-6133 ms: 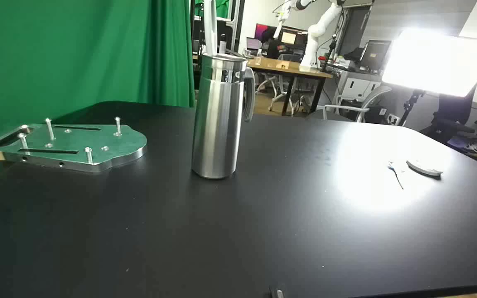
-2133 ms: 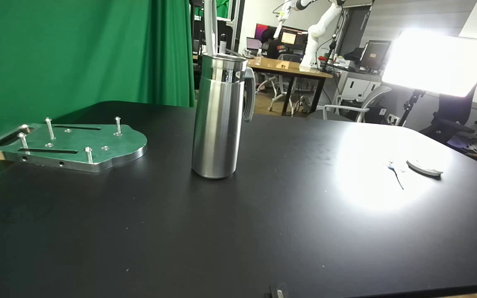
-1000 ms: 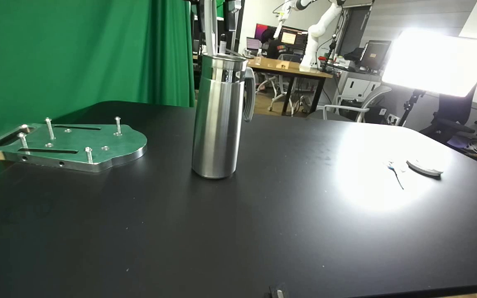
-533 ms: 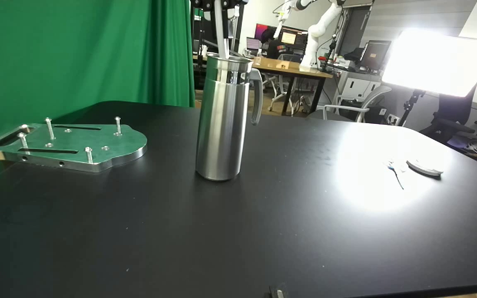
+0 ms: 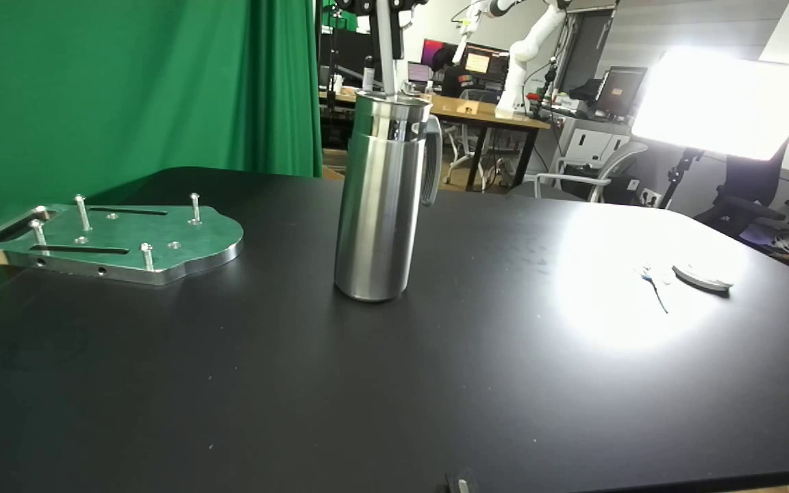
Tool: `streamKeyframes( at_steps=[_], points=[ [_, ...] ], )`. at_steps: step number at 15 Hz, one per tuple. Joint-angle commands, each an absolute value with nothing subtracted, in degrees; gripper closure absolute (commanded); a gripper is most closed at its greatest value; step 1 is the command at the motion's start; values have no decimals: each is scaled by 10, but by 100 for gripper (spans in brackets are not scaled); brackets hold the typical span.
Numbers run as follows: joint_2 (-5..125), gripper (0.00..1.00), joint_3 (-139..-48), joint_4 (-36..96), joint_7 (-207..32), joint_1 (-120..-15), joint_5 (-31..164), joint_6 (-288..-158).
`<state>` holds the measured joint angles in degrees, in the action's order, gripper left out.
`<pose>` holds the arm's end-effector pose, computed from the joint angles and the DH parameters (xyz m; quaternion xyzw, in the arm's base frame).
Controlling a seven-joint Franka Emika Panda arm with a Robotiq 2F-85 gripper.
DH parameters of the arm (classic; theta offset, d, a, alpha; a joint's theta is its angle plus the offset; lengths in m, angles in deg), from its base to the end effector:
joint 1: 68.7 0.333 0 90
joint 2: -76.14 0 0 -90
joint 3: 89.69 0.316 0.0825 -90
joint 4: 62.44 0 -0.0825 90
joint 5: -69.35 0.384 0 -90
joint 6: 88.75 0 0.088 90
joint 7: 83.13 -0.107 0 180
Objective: Move the brush inside the silver flask up and down
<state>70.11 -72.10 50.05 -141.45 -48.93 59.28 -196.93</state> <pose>0.4547 0.3266 0.4100 0.9833 -0.1461 -0.0102 0.1079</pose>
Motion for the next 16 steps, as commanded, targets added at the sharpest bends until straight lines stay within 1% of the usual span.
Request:
streamKeyframes(
  at_steps=[1, 10, 16],
  points=[
    [714, 96, -730, 478, -1380, -493, 579, -1939],
    [771, 96, -732, 439, -1252, -508, 588, -1899],
    [824, 96, -729, 428, -1185, -518, 599, -1895]
  ],
)
